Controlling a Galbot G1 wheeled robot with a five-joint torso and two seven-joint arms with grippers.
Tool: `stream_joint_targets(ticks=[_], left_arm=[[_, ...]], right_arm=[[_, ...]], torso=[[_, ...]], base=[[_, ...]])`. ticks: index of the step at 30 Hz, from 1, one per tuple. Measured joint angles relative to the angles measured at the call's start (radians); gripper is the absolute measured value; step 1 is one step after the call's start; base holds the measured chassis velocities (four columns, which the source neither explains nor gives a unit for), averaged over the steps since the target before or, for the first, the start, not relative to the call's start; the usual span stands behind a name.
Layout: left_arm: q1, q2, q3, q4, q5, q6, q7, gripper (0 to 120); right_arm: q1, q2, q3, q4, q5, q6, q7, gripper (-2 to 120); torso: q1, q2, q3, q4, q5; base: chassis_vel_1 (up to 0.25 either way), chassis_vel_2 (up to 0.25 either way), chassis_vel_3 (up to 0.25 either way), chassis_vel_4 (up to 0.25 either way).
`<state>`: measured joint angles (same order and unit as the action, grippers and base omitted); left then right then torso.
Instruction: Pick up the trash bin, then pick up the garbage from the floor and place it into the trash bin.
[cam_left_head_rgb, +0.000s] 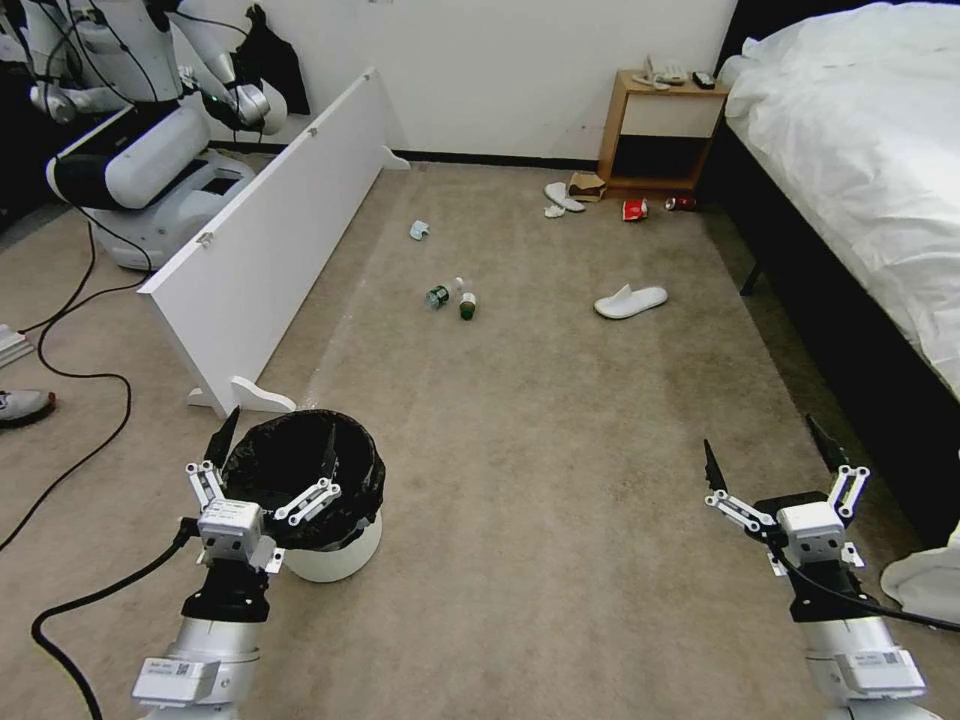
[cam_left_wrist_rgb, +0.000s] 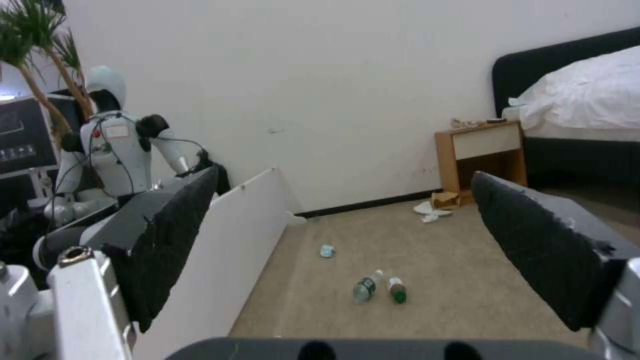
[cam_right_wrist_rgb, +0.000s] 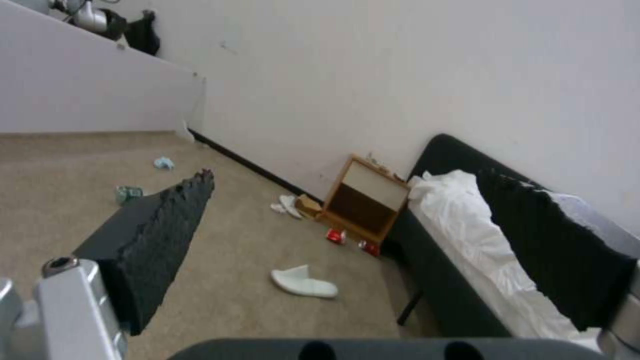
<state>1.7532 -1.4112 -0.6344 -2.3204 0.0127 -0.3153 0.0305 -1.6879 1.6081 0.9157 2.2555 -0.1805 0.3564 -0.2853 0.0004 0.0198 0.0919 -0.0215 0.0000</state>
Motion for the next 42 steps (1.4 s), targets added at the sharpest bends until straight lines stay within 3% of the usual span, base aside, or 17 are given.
stream_joint_targets(ticks=[27,42], left_arm=[[0.002,-0.007,-0.001,-0.004,-0.006,0.000,0.010,100],[-0.001,-0.008,-0.003,0.001,-0.006,-0.001,0.010,100]], right_arm=[[0.003,0.000,0.000,-0.004,-0.004,-0.004,-0.017,100],[0.010,0.000,0.000,-0.012,0.004,0.004,-0.022,100]], torso=[[0.000,0.000,0.000,0.0000,0.0001],[0.000,0.000,0.000,0.0001,-0.0004]], base=[[0.001,0.002,-0.002,-0.002],[0.177,0.171,-0.172,-0.162]])
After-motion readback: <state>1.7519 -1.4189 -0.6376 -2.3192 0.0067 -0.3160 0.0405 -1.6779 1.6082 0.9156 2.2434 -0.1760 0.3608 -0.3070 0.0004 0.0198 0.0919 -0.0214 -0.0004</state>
